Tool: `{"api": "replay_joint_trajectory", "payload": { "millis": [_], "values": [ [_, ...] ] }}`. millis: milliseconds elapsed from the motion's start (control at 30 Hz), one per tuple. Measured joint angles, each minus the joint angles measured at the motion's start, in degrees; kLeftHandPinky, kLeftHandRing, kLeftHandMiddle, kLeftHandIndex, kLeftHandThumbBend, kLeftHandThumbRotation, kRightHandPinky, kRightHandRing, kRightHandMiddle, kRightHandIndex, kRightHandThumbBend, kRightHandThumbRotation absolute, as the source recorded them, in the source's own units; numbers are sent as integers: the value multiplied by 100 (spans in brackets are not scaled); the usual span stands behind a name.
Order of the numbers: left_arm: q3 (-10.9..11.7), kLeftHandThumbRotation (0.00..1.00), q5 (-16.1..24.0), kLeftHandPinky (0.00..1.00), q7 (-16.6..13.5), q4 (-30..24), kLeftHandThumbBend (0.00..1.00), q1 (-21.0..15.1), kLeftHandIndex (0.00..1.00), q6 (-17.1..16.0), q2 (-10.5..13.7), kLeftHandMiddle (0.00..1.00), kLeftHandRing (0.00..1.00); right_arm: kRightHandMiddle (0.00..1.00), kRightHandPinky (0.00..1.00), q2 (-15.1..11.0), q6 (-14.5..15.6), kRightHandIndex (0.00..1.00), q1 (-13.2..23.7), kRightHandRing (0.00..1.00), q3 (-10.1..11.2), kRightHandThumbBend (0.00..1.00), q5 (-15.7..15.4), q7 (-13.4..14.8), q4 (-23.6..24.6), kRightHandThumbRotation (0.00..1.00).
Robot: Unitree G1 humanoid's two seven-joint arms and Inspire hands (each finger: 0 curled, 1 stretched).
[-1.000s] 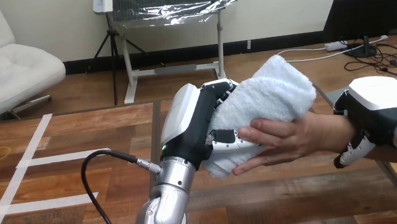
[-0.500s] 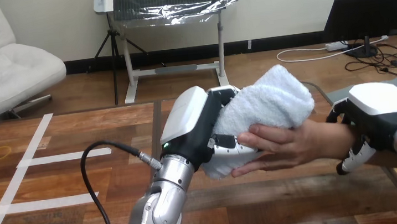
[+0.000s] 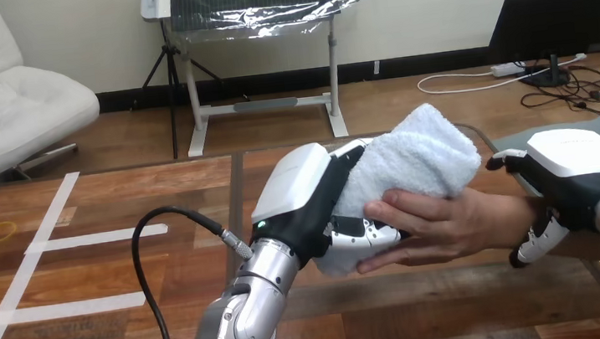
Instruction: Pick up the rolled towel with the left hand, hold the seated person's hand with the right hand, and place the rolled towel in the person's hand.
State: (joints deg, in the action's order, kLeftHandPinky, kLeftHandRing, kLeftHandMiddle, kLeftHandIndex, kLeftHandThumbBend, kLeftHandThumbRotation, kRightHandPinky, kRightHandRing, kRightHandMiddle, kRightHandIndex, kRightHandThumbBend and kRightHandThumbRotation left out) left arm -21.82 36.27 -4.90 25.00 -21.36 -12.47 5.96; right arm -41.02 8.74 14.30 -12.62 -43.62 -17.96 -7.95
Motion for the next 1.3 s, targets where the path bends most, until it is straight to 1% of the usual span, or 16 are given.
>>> {"api": "replay_joint_trajectory", "payload": {
  "millis": [233, 533, 667, 933, 1300],
  "values": [
    [-16, 29, 3, 70, 15, -1, 76, 0, 92, 0, 24, 92, 83, 93, 83, 0, 9, 90, 0, 91, 0, 80, -2, -28, 28, 8],
    [-16, 21, -4, 69, 19, -13, 72, 0, 88, 0, 44, 88, 81, 94, 83, 0, 6, 91, -2, 91, 0, 80, -1, -43, 73, 7],
    [-16, 20, -21, 68, 40, -25, 71, 0, 87, 0, 54, 88, 81, 94, 83, 0, 1, 90, -2, 91, 0, 81, -1, -43, 74, 6],
    [-16, 19, -43, 68, 65, -28, 69, 6, 86, -5, 85, 87, 80, 94, 83, 0, -1, 90, -2, 91, 0, 81, -1, -43, 76, 5],
    [-16, 20, -85, 67, 91, -28, 66, 17, 83, -25, 119, 85, 79, 94, 84, 0, 12, 91, -2, 92, 0, 80, 0, -75, 80, 5]
  ]
}}
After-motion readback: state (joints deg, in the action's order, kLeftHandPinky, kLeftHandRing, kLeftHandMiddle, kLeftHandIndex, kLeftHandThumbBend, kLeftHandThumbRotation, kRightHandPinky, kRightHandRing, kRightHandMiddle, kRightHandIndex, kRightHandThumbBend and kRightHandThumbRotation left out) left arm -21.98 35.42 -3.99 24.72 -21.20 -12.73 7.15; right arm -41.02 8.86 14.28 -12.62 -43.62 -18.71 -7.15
